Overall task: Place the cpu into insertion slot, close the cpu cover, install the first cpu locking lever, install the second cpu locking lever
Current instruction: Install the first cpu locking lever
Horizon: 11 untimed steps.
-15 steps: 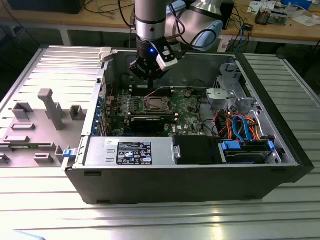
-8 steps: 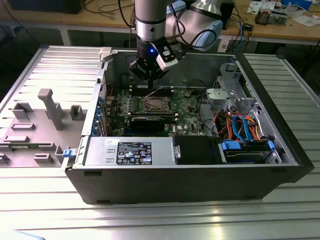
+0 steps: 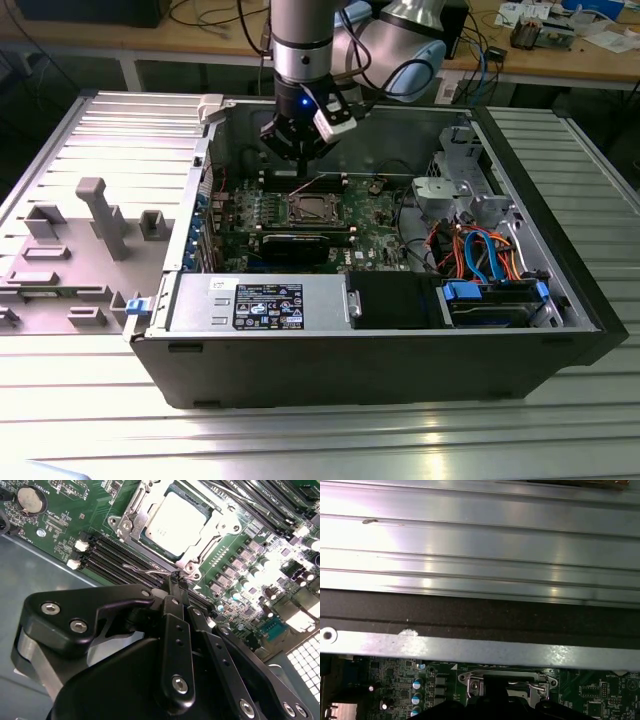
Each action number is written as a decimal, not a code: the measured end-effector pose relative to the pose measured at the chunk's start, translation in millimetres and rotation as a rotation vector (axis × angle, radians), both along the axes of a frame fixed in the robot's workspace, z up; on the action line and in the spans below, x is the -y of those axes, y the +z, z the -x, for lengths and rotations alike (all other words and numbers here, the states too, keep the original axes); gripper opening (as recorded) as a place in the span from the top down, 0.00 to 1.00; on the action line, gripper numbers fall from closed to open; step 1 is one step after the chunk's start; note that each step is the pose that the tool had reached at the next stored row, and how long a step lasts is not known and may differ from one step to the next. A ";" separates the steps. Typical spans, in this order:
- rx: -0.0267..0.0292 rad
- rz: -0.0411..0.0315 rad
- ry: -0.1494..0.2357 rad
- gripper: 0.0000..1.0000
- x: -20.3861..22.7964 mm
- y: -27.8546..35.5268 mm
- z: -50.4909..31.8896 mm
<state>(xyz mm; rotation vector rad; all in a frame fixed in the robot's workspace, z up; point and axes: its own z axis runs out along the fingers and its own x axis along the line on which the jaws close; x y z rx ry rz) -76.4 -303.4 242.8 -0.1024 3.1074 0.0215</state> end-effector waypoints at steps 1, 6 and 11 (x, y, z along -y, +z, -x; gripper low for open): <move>-0.0002 -0.0008 0.000 0.89 0.0 -0.7 -1.1; -0.0013 -0.0041 0.000 0.89 0.0 -5.3 -9.2; -0.0016 -0.0084 -0.001 0.89 -1.9 -9.6 -12.0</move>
